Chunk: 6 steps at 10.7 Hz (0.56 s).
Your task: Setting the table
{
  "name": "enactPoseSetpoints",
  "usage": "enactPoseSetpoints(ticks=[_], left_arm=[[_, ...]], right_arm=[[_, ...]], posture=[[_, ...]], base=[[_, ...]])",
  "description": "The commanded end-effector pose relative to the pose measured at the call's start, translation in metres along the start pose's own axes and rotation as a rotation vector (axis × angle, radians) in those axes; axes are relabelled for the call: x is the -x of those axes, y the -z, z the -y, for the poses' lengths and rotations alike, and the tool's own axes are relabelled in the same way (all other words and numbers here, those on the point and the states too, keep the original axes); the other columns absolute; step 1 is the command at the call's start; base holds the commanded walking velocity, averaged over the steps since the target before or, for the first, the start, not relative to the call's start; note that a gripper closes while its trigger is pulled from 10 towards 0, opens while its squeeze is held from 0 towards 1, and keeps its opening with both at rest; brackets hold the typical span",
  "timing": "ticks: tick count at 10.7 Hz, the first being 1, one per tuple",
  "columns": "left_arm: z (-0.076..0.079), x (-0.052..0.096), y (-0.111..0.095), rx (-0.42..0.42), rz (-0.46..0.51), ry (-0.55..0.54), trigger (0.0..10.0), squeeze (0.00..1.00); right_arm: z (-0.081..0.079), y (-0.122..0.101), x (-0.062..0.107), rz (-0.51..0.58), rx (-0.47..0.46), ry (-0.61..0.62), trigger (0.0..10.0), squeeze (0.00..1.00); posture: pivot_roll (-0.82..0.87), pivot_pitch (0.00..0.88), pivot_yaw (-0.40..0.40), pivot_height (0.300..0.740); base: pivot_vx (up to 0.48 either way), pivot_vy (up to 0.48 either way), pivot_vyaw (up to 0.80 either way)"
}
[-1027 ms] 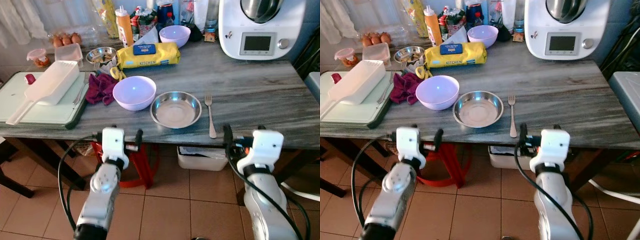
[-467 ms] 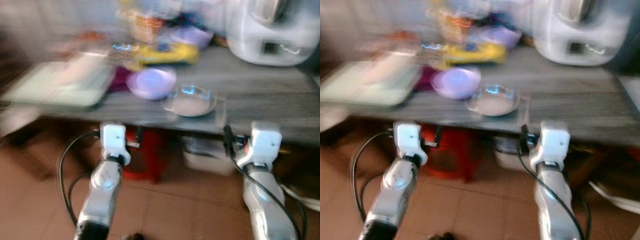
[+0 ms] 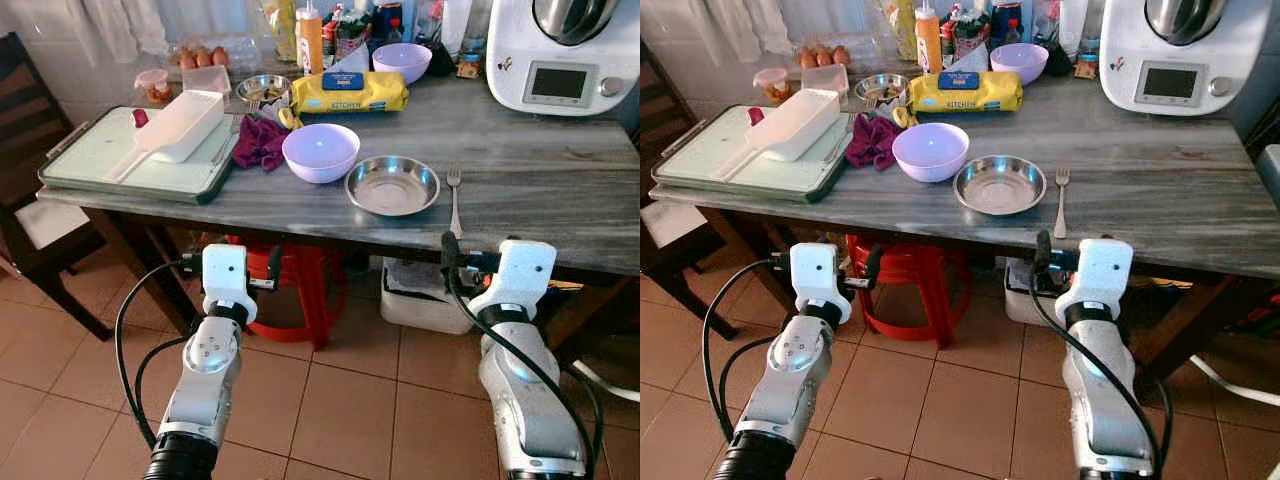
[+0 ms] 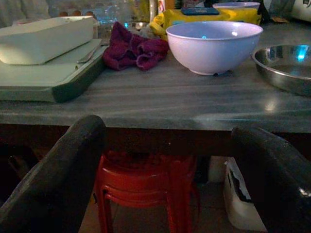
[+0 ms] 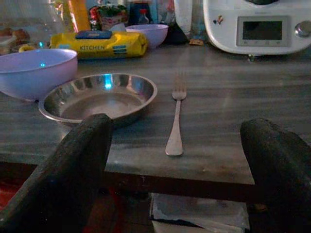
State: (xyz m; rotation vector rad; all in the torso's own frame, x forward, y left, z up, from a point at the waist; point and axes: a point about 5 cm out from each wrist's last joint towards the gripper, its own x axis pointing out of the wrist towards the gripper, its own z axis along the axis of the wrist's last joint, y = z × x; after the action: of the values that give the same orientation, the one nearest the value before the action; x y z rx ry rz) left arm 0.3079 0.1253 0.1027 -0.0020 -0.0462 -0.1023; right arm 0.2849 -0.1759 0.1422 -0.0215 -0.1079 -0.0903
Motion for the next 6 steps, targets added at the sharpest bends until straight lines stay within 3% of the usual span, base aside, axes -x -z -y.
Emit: enactPoseSetpoints(ticks=[1, 6], left_arm=[[-0.0018, -0.0007, 0.0003, -0.009, -0.002, -0.005, 10.0, 0.00], [0.0000, -0.0031, 0.0007, -0.015, -0.008, 0.005, 10.0, 0.00]], right_arm=[[0.0009, 0.0005, -0.0003, 0.001, -0.004, 0.011, 10.0, 0.00], [0.0043, 0.0026, 0.0006, -0.003, -0.001, 0.030, 10.0, 0.00]], posture=[[-0.22, 0.084, 0.079, 0.740], [-0.23, 0.082, 0.090, 0.740]], base=[[-0.251, 0.000, 0.00], [-0.283, 0.000, 0.00]])
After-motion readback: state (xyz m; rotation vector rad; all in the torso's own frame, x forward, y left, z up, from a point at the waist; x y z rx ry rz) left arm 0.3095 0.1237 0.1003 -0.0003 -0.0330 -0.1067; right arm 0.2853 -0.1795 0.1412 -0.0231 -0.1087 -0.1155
